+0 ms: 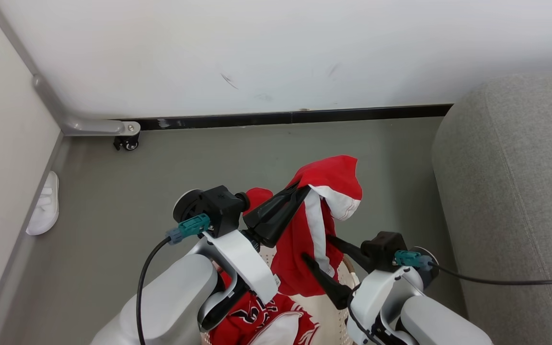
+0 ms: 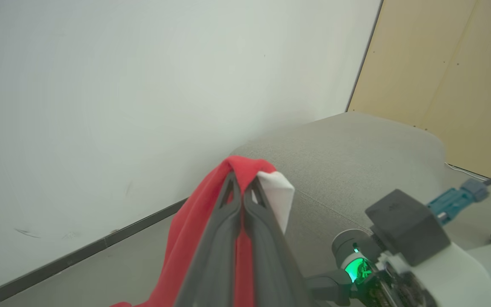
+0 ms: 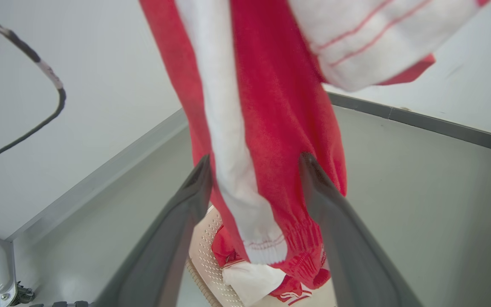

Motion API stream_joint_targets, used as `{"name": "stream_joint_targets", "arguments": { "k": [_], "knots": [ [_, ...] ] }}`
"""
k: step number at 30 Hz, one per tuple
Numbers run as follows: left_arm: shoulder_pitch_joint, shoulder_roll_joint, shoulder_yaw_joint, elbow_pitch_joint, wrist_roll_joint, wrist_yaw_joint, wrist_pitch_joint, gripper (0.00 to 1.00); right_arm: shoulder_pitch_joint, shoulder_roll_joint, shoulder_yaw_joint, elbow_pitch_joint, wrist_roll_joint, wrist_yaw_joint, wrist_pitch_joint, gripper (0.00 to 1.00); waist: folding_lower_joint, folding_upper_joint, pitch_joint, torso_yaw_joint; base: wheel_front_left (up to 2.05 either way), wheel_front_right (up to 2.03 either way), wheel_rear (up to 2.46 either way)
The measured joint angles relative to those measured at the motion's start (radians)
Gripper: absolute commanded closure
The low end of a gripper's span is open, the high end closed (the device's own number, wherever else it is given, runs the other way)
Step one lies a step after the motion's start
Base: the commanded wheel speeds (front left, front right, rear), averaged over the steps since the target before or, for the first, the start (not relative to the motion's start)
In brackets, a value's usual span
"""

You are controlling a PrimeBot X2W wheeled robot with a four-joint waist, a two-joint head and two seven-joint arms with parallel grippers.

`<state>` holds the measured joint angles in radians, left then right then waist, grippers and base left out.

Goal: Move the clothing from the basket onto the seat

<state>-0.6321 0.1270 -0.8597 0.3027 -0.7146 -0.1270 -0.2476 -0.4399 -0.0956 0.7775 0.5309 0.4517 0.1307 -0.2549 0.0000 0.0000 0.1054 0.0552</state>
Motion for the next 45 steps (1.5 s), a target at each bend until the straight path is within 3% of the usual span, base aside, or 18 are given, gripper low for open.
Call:
{"name": "stream_joint_targets", "arguments": {
  "k": [2, 3, 4, 5, 26, 35, 39, 40, 42, 44, 45],
  "knots": [
    [0.0, 0.0, -0.002, 0.0, -0.003, 0.0, 0.0, 1.0, -0.004, 0.002, -0.009, 0.008, 0.006, 0.0, 0.0, 0.0, 0.0, 0.0, 0.003, 0.004, 0.0, 0.0, 0.0],
    [0.0, 0.0, -0.002, 0.0, -0.007, 0.0, 0.0, 1.0, -0.012, 0.002, -0.011, 0.016, 0.007, 0.0, 0.0, 0.52, 0.0, 0.0, 0.004, 0.006, 0.0, 0.0, 0.0],
    [0.0, 0.0, -0.003, 0.0, -0.009, 0.0, 0.0, 1.0, -0.022, 0.003, -0.016, 0.022, 0.007, 0.0, 0.0, 0.73, 0.0, 0.0, 0.006, 0.008, 0.0, 0.0, 0.0],
    [0.0, 0.001, -0.004, 0.0, -0.011, 0.0, 0.0, 1.0, -0.033, 0.003, -0.02, 0.025, 0.007, 0.0, 0.0, 1.0, 0.0, 0.0, 0.007, 0.009, 0.0, 0.0, 0.0],
    [-0.001, 0.012, 0.004, 0.011, -0.041, 0.0, 0.0, 1.0, -0.045, 0.011, -0.063, 0.026, 0.022, 0.0, 0.0, 1.0, 0.0, 0.0, 0.011, 0.004, 0.0, 0.0, 0.0],
    [0.0, 0.035, 0.024, 0.037, -0.044, 0.0, 0.0, 1.0, -0.04, 0.01, -0.128, -0.008, 0.015, 0.0, 0.0, 1.0, 0.0, 0.0, 0.007, -0.01, 0.0, 0.0, 0.0],
    [0.001, 0.036, 0.023, 0.041, -0.045, 0.0, 0.0, 0.91, -0.039, 0.001, -0.165, -0.034, 0.003, 0.0, 0.0, 1.0, 0.0, 0.0, 0.006, -0.017, 0.0, 0.0, 0.0],
    [0.002, 0.037, 0.022, 0.043, -0.047, 0.0, 0.0, 0.89, -0.039, 0.001, -0.175, -0.039, 0.0, 0.0, 0.0, 1.0, 0.0, 0.0, 0.005, -0.019, 0.0, 0.0, 0.0],
    [0.005, 0.039, 0.021, 0.047, -0.051, 0.0, 0.0, 0.74, -0.038, -0.003, -0.185, -0.047, -0.005, 0.0, 0.0, 1.0, 0.0, 0.0, 0.005, -0.024, 0.0, 0.0, 0.0],
    [0.006, 0.042, 0.019, 0.052, -0.051, 0.0, 0.0, 0.39, -0.036, -0.007, -0.191, -0.058, -0.01, 0.0, 0.0, 1.0, 0.0, 0.0, 0.004, -0.029, 0.0, 0.0, 0.0],
    [0.006, 0.043, 0.019, 0.054, -0.051, 0.0, 0.0, 0.08, -0.035, -0.009, -0.194, -0.065, -0.013, 0.0, 0.0, 1.0, 0.0, 0.0, 0.004, -0.031, 0.0, 0.0, 0.0]
  ]
}}
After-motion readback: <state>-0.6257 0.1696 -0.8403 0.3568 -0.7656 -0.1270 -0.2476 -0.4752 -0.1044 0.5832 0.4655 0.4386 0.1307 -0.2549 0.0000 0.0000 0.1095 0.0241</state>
